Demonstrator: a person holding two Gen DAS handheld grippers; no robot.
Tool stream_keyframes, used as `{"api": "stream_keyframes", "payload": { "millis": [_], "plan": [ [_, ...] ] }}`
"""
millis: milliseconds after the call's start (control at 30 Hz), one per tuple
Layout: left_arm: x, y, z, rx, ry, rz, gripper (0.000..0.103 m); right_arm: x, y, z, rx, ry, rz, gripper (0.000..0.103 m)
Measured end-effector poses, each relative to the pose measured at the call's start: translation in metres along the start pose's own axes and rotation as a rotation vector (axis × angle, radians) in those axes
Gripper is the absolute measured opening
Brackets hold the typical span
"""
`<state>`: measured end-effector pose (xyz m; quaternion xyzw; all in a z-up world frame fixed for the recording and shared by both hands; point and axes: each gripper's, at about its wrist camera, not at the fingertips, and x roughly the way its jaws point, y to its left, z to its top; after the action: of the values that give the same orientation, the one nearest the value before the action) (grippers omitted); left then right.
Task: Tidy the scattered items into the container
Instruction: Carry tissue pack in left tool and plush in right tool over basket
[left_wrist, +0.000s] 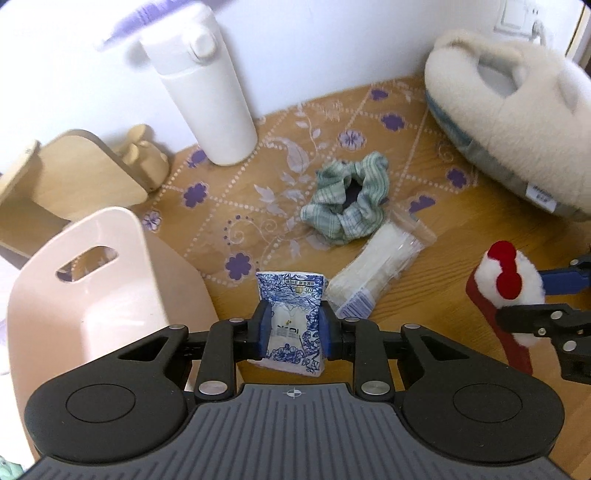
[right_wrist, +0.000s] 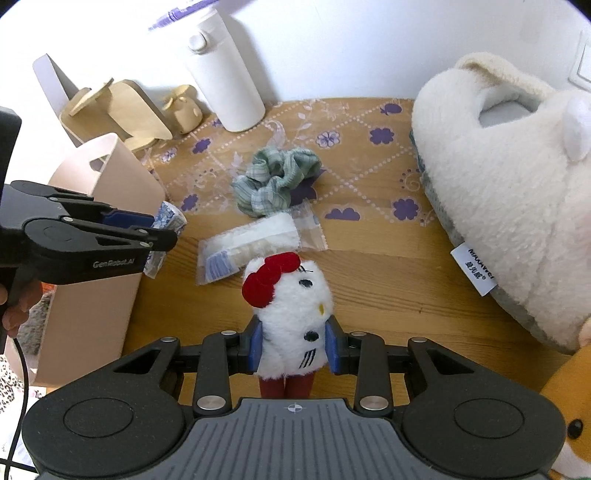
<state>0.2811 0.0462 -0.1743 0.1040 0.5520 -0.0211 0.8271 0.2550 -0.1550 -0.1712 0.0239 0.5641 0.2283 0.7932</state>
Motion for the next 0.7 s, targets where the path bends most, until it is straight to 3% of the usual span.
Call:
{"api": "stream_keyframes", "payload": {
  "millis": [367, 700],
  "plan": [
    [-0.076, 0.025, -0.003, -0.069, -0.139, 0.010, 0.027, -0.052, 0.035, 0.019, -0.076, -0.102, 0.011, 0.031],
    [-0.119, 0.074, -0.046, -0.169, -0.194, 0.067, 0.027, -0.080, 0.092, 0.035, -0.186, -0.171, 0.035, 0.031]
  ]
}}
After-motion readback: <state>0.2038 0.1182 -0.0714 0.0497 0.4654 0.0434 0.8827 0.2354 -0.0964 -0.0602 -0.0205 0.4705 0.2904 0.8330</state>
